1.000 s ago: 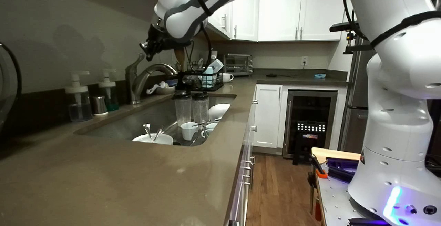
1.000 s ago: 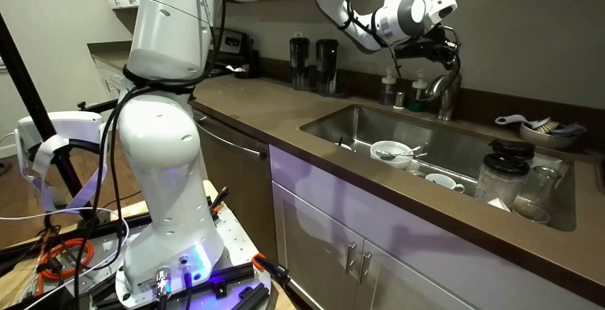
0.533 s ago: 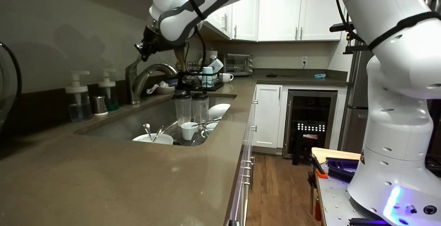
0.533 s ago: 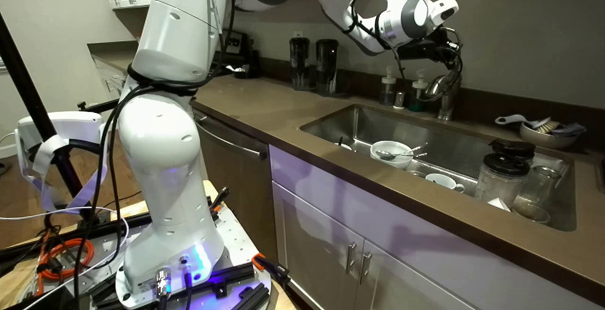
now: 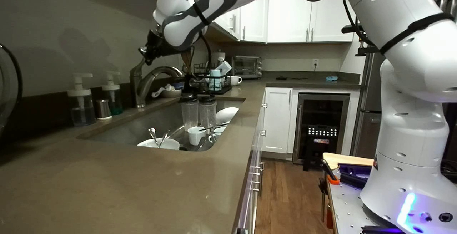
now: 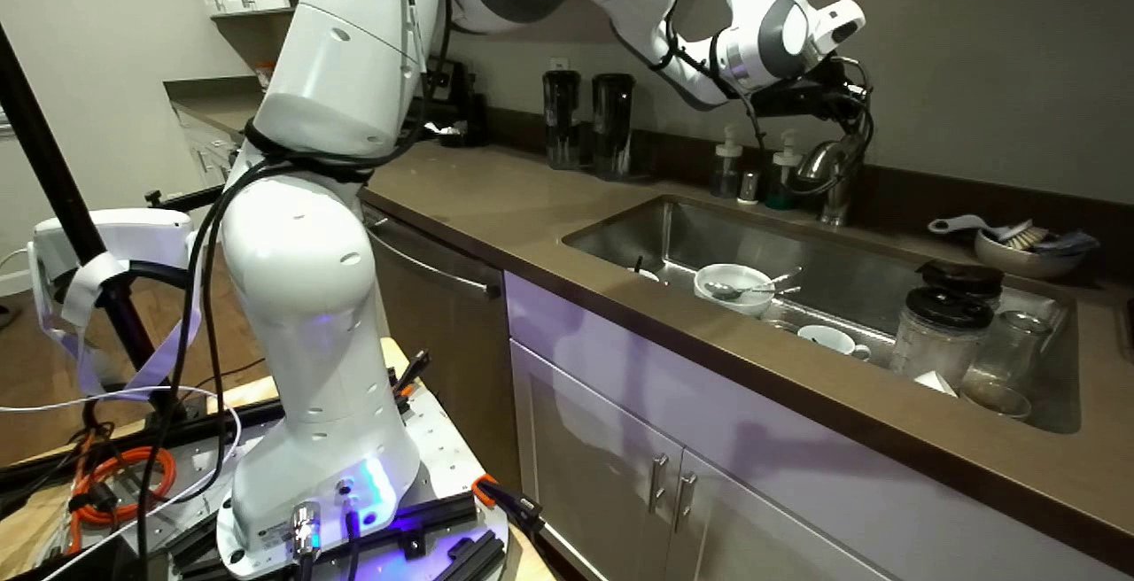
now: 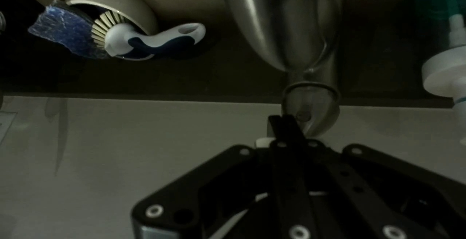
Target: Open the tap
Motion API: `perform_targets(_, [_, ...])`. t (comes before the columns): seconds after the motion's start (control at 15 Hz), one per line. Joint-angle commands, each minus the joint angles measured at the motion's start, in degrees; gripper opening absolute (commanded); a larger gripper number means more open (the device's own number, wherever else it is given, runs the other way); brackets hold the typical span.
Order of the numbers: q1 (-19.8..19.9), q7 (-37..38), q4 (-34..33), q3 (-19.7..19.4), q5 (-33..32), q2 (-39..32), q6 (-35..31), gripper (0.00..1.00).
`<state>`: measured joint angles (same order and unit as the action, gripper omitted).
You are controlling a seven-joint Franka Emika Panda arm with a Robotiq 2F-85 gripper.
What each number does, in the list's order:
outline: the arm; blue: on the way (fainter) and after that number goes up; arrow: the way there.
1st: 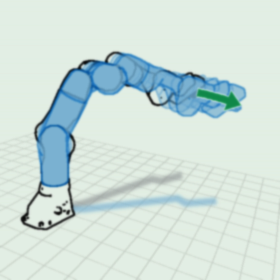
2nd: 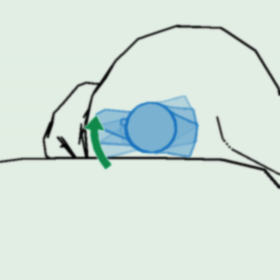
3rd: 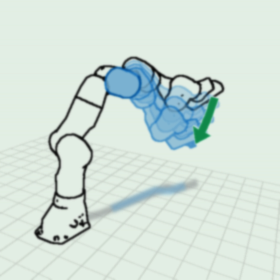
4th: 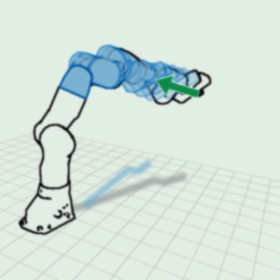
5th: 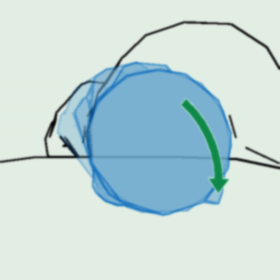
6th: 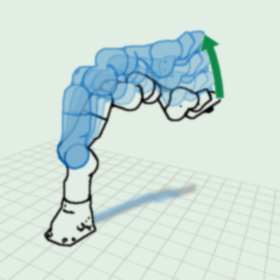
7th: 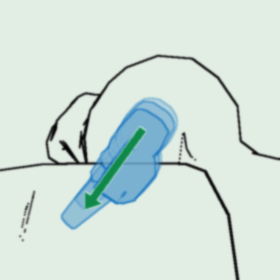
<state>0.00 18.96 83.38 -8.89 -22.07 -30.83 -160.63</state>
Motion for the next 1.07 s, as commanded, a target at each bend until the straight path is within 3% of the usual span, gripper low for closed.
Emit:
perform_targets(0.0, [0.0, 1.2, -4.3, -0.8, -0.1, -2.0, -2.1, 0.03])
perform_targets(0.8, [-0.4, 2.5, -6.7, -2.1, 0.3, -2.6, -6.3, 0.04])
perform_targets(1.0, [-2.8, 5.2, -8.4, -5.9, -2.0, -3.6, -4.8, 0.04])
